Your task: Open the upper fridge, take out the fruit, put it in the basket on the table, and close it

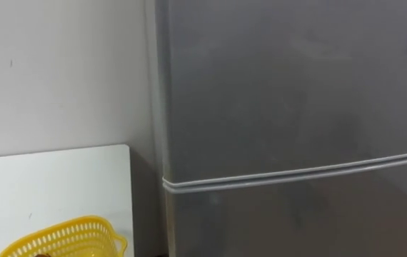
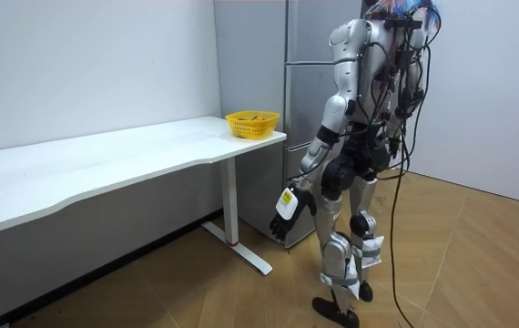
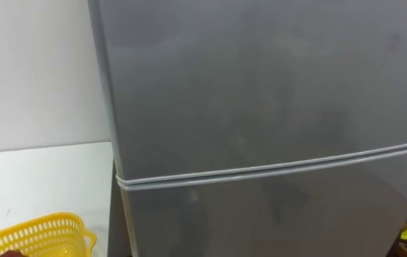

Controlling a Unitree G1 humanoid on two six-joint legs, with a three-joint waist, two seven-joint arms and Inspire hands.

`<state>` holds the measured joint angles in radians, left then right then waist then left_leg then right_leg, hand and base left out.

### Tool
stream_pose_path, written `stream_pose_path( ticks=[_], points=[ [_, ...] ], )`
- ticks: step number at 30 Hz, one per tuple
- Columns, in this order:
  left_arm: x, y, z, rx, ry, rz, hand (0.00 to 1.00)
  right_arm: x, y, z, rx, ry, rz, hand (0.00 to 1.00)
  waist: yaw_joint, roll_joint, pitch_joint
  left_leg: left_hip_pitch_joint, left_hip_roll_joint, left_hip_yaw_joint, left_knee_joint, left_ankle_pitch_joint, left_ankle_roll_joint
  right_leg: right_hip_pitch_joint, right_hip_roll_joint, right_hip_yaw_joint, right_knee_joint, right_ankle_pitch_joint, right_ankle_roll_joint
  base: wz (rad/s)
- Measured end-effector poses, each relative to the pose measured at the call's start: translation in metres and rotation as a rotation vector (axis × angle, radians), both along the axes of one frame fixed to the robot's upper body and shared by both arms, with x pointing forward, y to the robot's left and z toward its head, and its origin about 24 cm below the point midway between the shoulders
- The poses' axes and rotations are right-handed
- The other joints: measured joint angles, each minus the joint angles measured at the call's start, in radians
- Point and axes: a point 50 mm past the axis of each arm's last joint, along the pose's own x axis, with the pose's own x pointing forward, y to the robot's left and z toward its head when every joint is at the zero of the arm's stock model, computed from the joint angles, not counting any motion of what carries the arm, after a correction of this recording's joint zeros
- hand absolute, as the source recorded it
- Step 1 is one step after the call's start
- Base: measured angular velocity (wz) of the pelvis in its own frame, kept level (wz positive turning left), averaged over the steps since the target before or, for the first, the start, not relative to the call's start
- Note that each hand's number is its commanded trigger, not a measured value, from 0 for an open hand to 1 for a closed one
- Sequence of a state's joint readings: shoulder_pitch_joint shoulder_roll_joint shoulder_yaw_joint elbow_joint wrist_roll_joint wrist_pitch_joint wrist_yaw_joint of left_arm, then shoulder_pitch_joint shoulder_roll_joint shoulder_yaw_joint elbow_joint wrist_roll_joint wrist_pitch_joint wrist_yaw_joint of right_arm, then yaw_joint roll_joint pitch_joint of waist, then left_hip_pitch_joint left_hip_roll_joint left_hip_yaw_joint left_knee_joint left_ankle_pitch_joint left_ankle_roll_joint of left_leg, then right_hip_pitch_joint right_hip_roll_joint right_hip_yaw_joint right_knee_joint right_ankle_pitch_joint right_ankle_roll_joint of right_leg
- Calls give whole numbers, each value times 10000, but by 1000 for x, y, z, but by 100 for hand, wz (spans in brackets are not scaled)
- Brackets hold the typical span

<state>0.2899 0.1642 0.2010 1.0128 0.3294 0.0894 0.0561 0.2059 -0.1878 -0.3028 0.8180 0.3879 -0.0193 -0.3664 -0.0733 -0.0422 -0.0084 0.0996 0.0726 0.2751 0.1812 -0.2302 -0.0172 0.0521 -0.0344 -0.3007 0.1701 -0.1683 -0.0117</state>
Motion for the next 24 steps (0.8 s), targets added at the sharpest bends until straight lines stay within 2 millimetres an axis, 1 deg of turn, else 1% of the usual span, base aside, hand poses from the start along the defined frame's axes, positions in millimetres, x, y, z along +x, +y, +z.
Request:
stream_pose_path(
  ticks=[1,3,5,6,7,8,10,15,19,22,24],
  points=[
    [0,-1,0,-54,29,22,0,-5,6,-5,227,315,85,0,12,4,1,-3,-4,0,-1,0,0,6,-1,1,0,-3,3,0],
    [0,-2,-1,-107,128,-77,0,-9,11,-10,391,664,319,0,51,14,8,-6,-9,1,-4,0,0,-10,-4,2,-7,-12,13,0],
    [-1,-3,-1,-106,215,-134,0,-19,15,-17,578,1203,619,0,47,18,18,20,-10,-22,-2,0,0,3,-4,-10,-31,-17,14,2],
    [-2,-3,-1,-95,241,-164,0,-24,18,-21,733,1557,833,0,90,24,31,14,-7,-35,-13,0,0,17,-3,-20,-28,-17,13,0],
    [-2,-3,-1,-115,263,-152,0,-30,21,-24,938,1858,989,0,172,18,33,15,-6,-38,-35,0,0,20,-1,-19,-18,-16,11,0],
    [-2,-3,-1,-136,283,-156,0,-33,22,-26,1058,2013,1048,0,180,18,33,16,-6,-39,-40,0,0,22,-1,-19,-20,-16,11,0],
    [-2,-3,-2,-286,376,-226,0,-47,29,-34,1710,2716,1345,0,272,15,38,27,-9,-42,-37,0,0,34,-8,-16,-13,-16,11,0],
    [-11,-4,-3,-420,1014,-265,0,-69,41,-43,2888,3765,1926,0,288,39,49,15,-12,-53,-27,0,0,21,-18,-17,-12,-45,18,0],
    [-20,-6,-4,-730,1528,-66,0,-90,51,-47,3779,4825,2244,0,446,44,58,93,-16,-93,-19,0,1,60,-23,-48,-18,-43,15,1],
    [-23,-9,-5,-858,1787,-84,0,-97,56,-49,4272,5299,2460,0,487,57,72,153,-37,-189,-22,0,1,167,-39,-125,-50,-66,39,9],
    [-23,-11,-6,-967,1899,-117,0,-96,58,-49,4410,5434,2877,0,537,69,75,178,-45,-197,-22,-1,1,186,-42,-115,-32,-78,43,0]
  ],
)
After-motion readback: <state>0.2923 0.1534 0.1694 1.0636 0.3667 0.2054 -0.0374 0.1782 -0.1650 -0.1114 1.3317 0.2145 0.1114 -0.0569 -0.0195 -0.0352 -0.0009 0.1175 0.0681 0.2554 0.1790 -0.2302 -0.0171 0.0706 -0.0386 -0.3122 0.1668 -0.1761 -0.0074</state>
